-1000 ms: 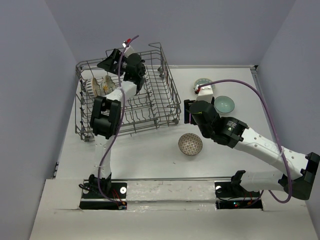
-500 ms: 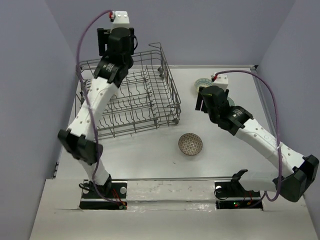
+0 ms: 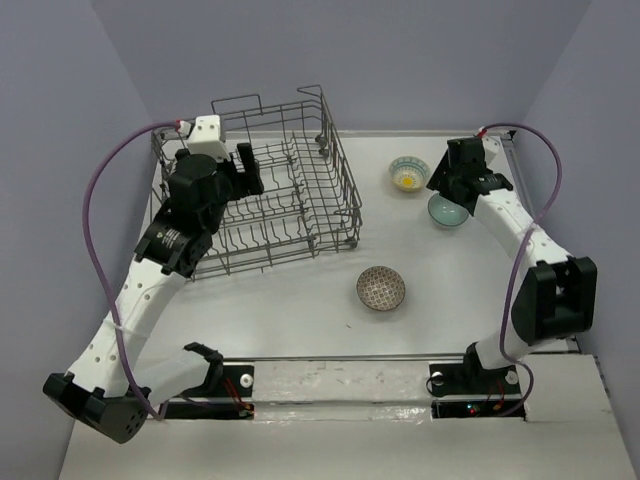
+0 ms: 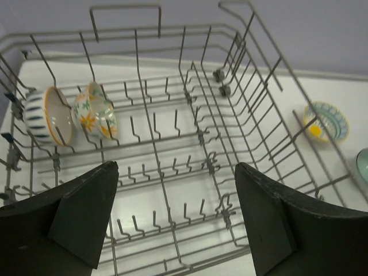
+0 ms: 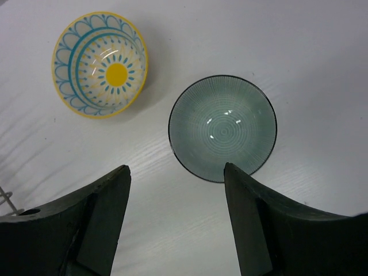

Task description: Load the bowls into the dish rack

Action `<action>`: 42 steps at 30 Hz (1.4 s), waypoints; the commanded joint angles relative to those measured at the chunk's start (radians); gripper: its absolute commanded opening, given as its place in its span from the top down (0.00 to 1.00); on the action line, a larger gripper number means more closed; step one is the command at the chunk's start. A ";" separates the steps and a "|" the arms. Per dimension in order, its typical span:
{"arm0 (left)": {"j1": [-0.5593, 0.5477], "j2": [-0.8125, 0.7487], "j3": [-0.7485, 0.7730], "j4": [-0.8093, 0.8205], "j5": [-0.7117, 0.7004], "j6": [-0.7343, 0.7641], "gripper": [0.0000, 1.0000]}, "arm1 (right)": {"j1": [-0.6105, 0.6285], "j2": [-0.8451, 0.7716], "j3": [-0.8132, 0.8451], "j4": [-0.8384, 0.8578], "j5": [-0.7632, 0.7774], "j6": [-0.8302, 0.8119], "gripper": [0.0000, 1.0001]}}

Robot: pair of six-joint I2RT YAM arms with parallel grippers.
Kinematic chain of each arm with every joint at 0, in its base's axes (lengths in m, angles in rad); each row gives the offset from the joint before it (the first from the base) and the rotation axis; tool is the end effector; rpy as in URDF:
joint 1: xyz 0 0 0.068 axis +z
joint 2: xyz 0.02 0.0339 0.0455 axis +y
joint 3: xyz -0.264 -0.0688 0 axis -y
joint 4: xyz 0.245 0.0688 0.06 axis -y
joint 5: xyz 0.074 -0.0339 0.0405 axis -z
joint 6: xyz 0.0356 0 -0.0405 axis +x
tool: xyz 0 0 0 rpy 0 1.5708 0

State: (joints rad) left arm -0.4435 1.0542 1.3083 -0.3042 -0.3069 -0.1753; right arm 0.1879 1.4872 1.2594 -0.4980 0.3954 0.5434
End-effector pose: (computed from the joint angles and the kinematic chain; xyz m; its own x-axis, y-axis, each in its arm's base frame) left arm 0.2028 -0.0845 0.4573 -0.0684 -0.1516 -0.9861 0.1265 0.9791 -0.1593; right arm 0.3269 0.0482 0.3088 -0.5009 0.3905 -0.7724 0.4319 0.8862 0.1679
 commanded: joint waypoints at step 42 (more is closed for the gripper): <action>-0.011 -0.169 -0.254 0.137 0.032 -0.026 0.07 | -0.096 0.728 0.526 0.073 -0.171 -0.049 0.32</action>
State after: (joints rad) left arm -0.4500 0.8871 1.0569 -0.2211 -0.2501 -0.2104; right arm 0.1009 2.2120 1.7950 -0.4866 0.2611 0.4938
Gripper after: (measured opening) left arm 0.931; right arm 0.682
